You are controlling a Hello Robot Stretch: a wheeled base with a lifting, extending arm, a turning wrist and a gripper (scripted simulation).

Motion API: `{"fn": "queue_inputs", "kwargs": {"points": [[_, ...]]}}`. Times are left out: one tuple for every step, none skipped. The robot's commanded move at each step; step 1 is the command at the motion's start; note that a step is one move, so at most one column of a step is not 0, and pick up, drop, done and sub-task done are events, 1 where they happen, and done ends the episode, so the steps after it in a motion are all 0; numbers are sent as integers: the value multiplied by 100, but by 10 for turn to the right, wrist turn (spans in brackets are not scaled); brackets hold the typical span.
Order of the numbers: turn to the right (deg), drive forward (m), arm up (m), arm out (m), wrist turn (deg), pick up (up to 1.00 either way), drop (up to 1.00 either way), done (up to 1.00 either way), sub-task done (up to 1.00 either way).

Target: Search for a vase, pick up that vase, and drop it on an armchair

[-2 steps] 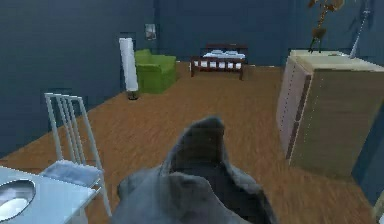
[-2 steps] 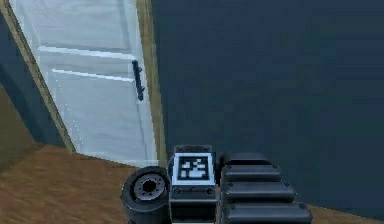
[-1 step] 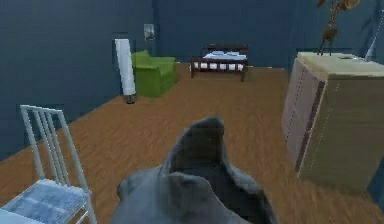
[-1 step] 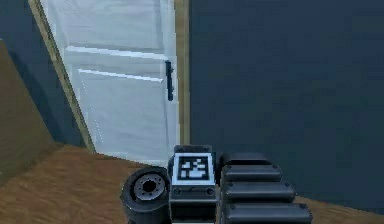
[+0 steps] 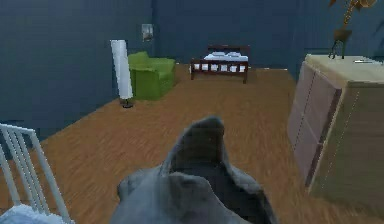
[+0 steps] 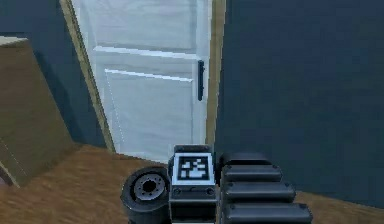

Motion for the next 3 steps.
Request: {"fn": "queue_inputs", "kwargs": {"points": [[450,0,0,0,0,0,0,0,0],[210,0,0,0,0,0,0,0,0],[30,0,0,0,0,0,0,0,0]]}}
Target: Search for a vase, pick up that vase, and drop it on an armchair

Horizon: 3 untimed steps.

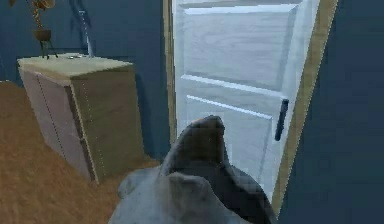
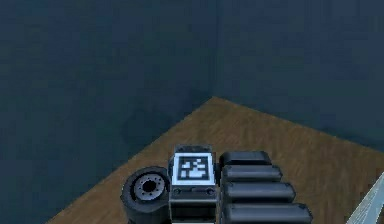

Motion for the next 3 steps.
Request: {"fn": "queue_inputs", "kwargs": {"points": [[0,25,0,0,0,0,0,0,0],[-450,0,0,0,0,0,0,0,0],[-240,0,0,0,0,0,0,0,0]]}}
